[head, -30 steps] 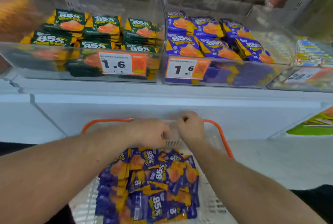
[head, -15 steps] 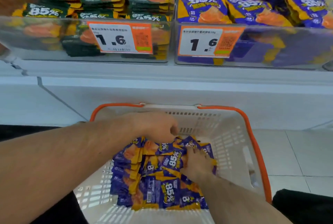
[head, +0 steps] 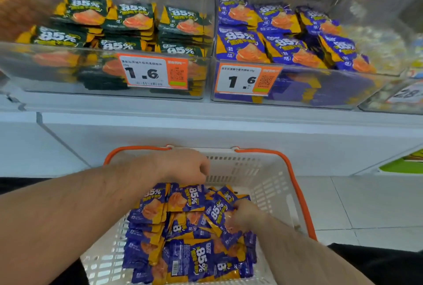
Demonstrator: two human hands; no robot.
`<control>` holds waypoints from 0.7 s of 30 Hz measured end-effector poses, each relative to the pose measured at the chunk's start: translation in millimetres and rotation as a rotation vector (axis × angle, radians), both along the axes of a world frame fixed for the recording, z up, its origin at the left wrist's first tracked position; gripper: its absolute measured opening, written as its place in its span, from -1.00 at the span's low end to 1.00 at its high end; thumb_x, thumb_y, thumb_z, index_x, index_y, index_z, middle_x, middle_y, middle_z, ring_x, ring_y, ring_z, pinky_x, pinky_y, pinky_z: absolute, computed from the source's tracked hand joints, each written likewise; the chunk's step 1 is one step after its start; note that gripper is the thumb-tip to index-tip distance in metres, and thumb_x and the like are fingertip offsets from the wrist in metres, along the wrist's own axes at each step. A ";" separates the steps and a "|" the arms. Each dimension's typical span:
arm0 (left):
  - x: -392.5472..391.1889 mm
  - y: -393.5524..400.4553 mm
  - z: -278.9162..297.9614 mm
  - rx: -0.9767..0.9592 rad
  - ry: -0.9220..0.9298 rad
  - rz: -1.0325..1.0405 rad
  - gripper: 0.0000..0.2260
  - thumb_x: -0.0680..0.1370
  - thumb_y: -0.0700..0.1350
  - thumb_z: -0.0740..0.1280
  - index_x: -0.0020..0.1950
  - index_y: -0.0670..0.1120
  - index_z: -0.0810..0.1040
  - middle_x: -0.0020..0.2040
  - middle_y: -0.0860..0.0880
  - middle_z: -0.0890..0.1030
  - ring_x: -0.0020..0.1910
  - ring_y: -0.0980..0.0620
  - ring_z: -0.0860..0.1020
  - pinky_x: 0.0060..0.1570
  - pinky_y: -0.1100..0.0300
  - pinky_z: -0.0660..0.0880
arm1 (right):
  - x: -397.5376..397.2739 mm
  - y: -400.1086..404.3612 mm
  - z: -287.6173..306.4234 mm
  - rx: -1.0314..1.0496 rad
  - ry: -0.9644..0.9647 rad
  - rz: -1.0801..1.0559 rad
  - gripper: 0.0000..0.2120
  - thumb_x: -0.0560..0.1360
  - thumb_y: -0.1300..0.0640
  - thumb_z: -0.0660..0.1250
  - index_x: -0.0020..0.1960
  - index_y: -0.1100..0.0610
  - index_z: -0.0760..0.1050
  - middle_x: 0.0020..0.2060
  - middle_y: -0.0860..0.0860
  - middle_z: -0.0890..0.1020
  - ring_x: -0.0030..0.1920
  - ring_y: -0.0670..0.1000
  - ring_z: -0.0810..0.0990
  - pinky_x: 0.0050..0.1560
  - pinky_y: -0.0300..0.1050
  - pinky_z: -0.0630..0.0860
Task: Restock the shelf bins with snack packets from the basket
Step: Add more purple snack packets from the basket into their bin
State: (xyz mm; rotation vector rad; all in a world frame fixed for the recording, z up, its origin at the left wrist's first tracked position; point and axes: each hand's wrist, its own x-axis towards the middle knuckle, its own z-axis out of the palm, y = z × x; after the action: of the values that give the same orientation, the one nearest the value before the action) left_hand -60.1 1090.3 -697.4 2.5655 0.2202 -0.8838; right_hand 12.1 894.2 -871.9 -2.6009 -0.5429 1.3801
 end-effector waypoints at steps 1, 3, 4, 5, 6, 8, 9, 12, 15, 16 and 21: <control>-2.4 4.2 0.3 0.026 -0.004 0.000 -0.73 0.61 -0.06 0.22 0.28 -0.01 0.54 0.22 0.02 0.55 0.14 0.03 0.53 0.19 0.10 0.50 | 6.3 3.1 15.9 0.003 0.012 0.029 -0.89 0.52 0.10 0.33 -0.06 0.15 0.48 -0.29 0.01 0.51 -0.33 -0.04 0.47 -0.20 -0.10 0.59; -6.9 14.3 -3.6 0.077 -0.001 0.002 -0.80 0.60 -0.08 0.22 0.17 -0.07 0.55 0.10 -0.02 0.56 0.06 0.01 0.54 0.19 0.04 0.51 | 17.5 12.0 50.8 0.035 0.050 0.081 -0.82 0.54 0.11 0.36 0.08 0.18 0.51 -0.22 0.06 0.57 -0.24 -0.01 0.53 -0.10 0.01 0.62; -8.6 18.2 -5.5 0.094 0.010 0.009 -0.83 0.60 -0.07 0.22 0.14 -0.07 0.53 0.06 -0.01 0.54 0.03 0.01 0.53 0.17 0.03 0.51 | 24.0 16.3 66.0 0.060 0.061 0.093 -0.73 0.53 0.07 0.38 0.16 0.20 0.49 -0.13 0.07 0.58 -0.15 0.02 0.55 -0.08 -0.04 0.59; -10.0 19.8 -5.2 0.098 0.023 0.022 -0.80 0.61 -0.04 0.24 0.19 -0.07 0.51 0.11 -0.01 0.55 0.05 0.02 0.52 0.16 0.06 0.50 | 30.3 20.0 81.0 0.082 0.054 0.084 -0.61 0.51 0.03 0.42 0.23 0.21 0.48 -0.03 0.09 0.60 -0.05 0.06 0.58 0.01 0.00 0.58; -10.8 20.8 -4.4 0.089 0.028 0.042 -0.72 0.61 0.00 0.26 0.28 -0.07 0.48 0.18 -0.03 0.55 0.11 0.01 0.52 0.17 0.08 0.48 | 36.7 22.8 94.5 0.121 0.048 0.075 -0.53 0.48 -0.01 0.45 0.28 0.21 0.47 0.05 0.08 0.61 0.03 0.09 0.60 0.04 0.02 0.57; -11.9 20.1 2.6 0.015 0.021 0.094 -0.57 0.60 0.12 0.27 0.39 -0.08 0.43 0.28 -0.04 0.52 0.21 -0.02 0.52 0.24 0.06 0.46 | 43.9 27.3 123.7 0.234 0.077 0.036 -0.44 0.37 -0.11 0.52 0.25 0.14 0.52 0.06 0.11 0.67 0.08 0.14 0.66 0.15 0.14 0.59; -12.8 20.0 6.3 -0.051 0.023 0.122 -0.54 0.59 0.16 0.28 0.38 -0.09 0.45 0.27 -0.02 0.54 0.19 -0.01 0.55 0.21 0.06 0.49 | 47.7 27.2 135.4 0.275 0.090 0.006 -0.43 0.29 -0.15 0.55 0.20 0.09 0.56 0.02 0.11 0.70 0.06 0.15 0.68 0.17 0.21 0.57; -17.3 26.1 12.0 -0.297 0.045 0.238 -0.64 0.57 0.14 0.33 0.25 -0.05 0.55 0.14 0.01 0.61 -0.01 0.06 0.64 -0.01 0.15 0.57 | 50.3 22.9 170.6 0.414 0.202 -0.051 -0.75 0.46 0.11 0.48 0.11 0.08 0.57 -0.06 0.12 0.72 0.00 0.15 0.69 0.24 0.20 0.53; -19.4 32.3 23.8 -0.443 -0.069 0.379 -0.78 0.55 0.03 0.41 0.06 -0.08 0.54 -0.05 -0.03 0.64 -0.13 0.07 0.64 -0.10 0.12 0.57 | 54.1 13.9 192.9 0.545 0.351 -0.130 -0.86 0.50 0.32 0.38 -0.01 0.12 0.55 -0.21 0.02 0.70 -0.16 0.00 0.66 0.12 0.04 0.56; -18.1 33.9 29.7 -0.477 -0.129 0.413 -0.80 0.53 0.01 0.42 0.02 -0.09 0.53 -0.08 -0.05 0.64 -0.15 0.05 0.63 -0.09 0.08 0.55 | 54.5 12.2 201.5 0.609 0.398 -0.158 -0.87 0.44 0.28 0.40 -0.04 0.13 0.53 -0.21 0.03 0.68 -0.17 0.00 0.65 0.10 0.01 0.55; -11.2 27.1 68.9 -0.796 -0.149 0.521 -0.86 0.58 -0.13 0.37 0.11 -0.08 0.50 0.00 -0.11 0.69 -0.17 -0.02 0.67 -0.20 0.21 0.57 | 51.6 17.4 229.8 0.797 0.479 -0.281 -0.79 0.40 0.24 0.40 0.02 0.12 0.53 -0.10 0.06 0.69 -0.10 0.03 0.66 -0.03 -0.10 0.58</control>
State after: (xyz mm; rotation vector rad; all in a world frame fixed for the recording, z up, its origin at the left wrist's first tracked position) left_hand -71.2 1117.4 -628.4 1.7007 0.3782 -0.4442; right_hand 63.7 911.6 -642.2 -1.5875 -0.4881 1.2734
